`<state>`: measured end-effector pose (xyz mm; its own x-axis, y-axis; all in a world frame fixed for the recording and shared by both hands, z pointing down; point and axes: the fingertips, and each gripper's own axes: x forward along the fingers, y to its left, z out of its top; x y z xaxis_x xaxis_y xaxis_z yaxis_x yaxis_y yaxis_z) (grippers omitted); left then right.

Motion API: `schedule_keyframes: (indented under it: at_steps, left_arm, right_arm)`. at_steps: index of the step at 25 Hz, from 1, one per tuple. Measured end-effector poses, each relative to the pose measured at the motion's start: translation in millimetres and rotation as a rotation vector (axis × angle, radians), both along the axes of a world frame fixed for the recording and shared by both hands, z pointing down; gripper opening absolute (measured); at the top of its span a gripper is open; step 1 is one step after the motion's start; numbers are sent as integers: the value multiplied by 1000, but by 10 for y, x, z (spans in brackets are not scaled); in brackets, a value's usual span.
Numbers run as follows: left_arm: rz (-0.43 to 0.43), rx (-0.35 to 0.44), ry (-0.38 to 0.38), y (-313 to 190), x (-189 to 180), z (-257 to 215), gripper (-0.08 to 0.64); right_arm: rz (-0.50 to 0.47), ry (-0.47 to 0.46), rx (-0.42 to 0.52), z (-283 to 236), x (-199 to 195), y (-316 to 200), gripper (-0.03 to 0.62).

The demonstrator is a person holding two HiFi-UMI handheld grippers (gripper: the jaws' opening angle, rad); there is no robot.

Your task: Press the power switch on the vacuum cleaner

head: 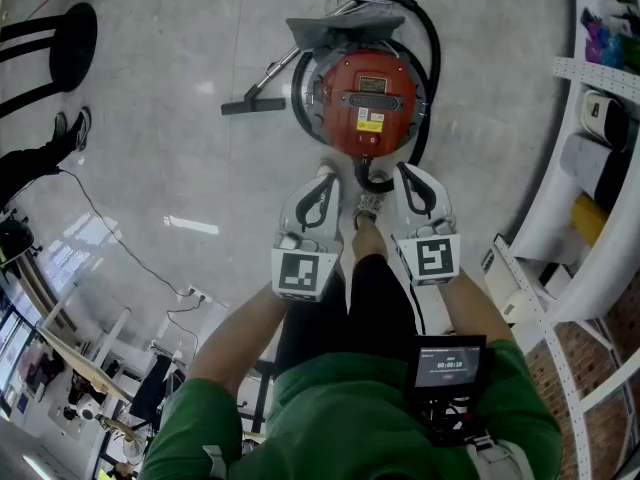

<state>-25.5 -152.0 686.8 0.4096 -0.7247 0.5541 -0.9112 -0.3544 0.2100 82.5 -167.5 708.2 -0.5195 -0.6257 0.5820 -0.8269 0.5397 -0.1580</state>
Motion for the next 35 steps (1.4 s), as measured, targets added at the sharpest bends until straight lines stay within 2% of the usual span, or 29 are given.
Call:
schedule_keyframes:
  at_steps: [15, 25, 35]
  left_arm:
    - [-4, -68, -20, 150, 40, 837, 8]
    - [-16, -87, -14, 183, 82, 1193, 8]
    - [-21, -116, -11, 273, 31, 1336, 8]
  right_arm:
    - [-144, 96, -47, 1062, -72, 142, 0]
    - [-162, 124, -78, 1535, -91, 162, 0]
    - [-195, 170, -109, 1838, -164, 216, 0]
